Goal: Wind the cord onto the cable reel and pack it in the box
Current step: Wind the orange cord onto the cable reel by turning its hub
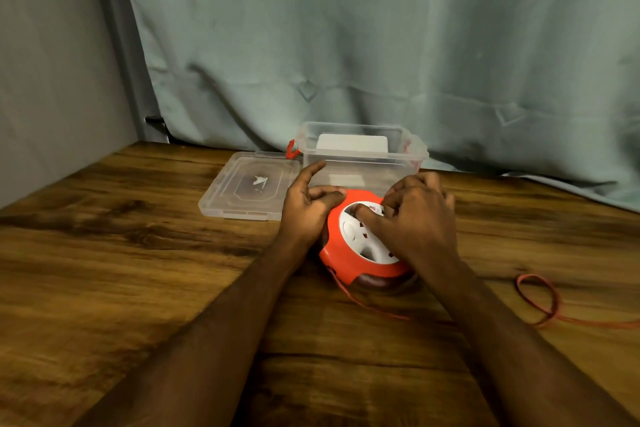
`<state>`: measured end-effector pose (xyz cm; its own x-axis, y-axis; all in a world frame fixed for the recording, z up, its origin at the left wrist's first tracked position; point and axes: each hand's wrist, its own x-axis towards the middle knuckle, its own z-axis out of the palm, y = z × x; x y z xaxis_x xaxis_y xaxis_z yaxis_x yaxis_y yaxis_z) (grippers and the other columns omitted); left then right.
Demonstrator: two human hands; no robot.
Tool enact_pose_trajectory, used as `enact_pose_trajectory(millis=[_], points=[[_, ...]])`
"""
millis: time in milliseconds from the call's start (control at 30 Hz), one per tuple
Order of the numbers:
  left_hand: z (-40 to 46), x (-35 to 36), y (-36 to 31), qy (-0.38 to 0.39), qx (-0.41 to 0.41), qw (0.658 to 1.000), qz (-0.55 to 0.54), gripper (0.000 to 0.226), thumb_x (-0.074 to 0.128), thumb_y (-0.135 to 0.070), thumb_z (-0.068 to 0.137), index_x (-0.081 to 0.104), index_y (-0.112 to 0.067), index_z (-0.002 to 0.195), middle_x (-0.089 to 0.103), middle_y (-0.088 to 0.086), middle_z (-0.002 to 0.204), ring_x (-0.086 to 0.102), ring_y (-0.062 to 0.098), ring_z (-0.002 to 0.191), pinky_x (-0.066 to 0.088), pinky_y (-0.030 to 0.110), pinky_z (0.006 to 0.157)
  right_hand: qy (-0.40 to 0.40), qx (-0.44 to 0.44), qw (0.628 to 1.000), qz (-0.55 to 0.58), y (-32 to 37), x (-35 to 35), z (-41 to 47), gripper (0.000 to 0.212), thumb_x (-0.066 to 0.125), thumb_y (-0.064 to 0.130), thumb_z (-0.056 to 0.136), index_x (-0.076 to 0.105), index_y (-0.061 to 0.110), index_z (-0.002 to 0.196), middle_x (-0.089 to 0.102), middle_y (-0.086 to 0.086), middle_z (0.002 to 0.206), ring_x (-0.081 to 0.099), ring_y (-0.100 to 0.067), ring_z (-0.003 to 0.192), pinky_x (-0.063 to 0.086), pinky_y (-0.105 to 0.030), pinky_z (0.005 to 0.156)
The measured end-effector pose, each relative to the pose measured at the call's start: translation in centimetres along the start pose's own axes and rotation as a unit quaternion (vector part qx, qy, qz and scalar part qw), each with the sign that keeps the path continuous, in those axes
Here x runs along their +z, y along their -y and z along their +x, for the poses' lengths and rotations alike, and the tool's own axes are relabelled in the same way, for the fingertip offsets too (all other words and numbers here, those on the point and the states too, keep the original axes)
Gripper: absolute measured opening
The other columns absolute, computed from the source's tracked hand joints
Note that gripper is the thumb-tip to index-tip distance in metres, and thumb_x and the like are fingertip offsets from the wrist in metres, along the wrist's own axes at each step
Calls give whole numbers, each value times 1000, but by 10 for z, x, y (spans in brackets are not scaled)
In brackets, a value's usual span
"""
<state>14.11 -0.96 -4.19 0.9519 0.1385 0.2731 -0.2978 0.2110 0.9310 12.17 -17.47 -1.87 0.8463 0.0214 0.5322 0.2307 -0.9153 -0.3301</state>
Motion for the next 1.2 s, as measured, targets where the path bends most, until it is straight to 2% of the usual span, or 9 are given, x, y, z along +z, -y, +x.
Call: enact_pose_trajectory(millis=[133, 233, 333, 433, 600, 767, 867, 1000, 1200], points=[[2, -4, 4, 1, -14, 1000, 17, 50, 66, 7, 88, 58, -10, 134, 75, 8, 83, 72, 20, 78, 59, 32, 79, 86, -144, 972, 167, -14, 4, 0, 20, 71, 51, 79, 72, 37, 94, 57, 13, 114, 48, -10, 116, 48, -44, 99], [4, -7, 5, 0, -24, 1000, 16, 48, 66, 6, 88, 60, -11, 132, 76, 18, 92, 72, 28, 82, 58, 38, 78, 216, -225, 935, 171, -29, -4, 7, 44, 74, 56, 76, 65, 52, 119, 45, 19, 137, 41, -3, 130, 43, -31, 103], [4, -8, 5, 4, -30, 999, 16, 47, 66, 3, 89, 59, -13, 133, 76, 18, 96, 74, 29, 84, 59, 37, 74, 253, -236, 924, 164, -37, -7, 11, 51, 80, 56, 75, 58, 65, 119, 35, 25, 149, 37, -4, 137, 47, -29, 106], [3, -7, 5, 5, -31, 999, 19, 47, 66, 2, 90, 59, -14, 133, 77, 14, 95, 74, 27, 82, 60, 35, 70, 241, -223, 928, 177, -40, -5, 11, 52, 86, 49, 76, 60, 64, 119, 36, 27, 149, 40, -5, 136, 50, -34, 106], [3, -4, 6, -15, -24, 1000, 12, 46, 65, 5, 89, 60, -13, 131, 75, 13, 90, 72, 26, 79, 59, 31, 67, 177, -179, 955, 156, -31, -6, 4, 57, 81, 66, 66, 70, 47, 119, 47, 19, 146, 49, -3, 126, 53, -36, 101], [4, -4, 6, -28, -12, 999, 15, 50, 66, 5, 88, 58, -15, 133, 74, 15, 91, 71, 25, 83, 60, 36, 78, 88, -96, 980, 152, -16, 3, -9, 63, 76, 75, 59, 73, 32, 104, 57, 13, 131, 55, -9, 114, 52, -32, 90], [3, -4, 5, -9, -38, 999, 34, 33, 62, 4, 89, 67, -11, 118, 73, 17, 93, 70, 28, 83, 59, 35, 76, 80, -62, 978, 181, -11, 6, -11, 63, 74, 76, 54, 73, 29, 96, 59, 12, 124, 57, -10, 110, 53, -33, 89], [6, -5, 9, 41, -90, 992, 77, 13, 67, -8, 89, 79, -12, 93, 78, 15, 95, 73, 33, 90, 59, 45, 90, 58, -43, 977, 202, -10, 8, -15, 63, 69, 77, 47, 71, 26, 83, 61, 15, 114, 60, -9, 103, 53, -31, 85], [5, -4, 11, 39, -87, 984, 148, 13, 69, -19, 91, 80, -14, 96, 80, 9, 89, 77, 29, 83, 62, 49, 85, 36, 53, 986, 152, -14, 12, -10, 62, 80, 80, 50, 66, 20, 64, 61, 19, 92, 61, -9, 94, 57, -37, 78]])
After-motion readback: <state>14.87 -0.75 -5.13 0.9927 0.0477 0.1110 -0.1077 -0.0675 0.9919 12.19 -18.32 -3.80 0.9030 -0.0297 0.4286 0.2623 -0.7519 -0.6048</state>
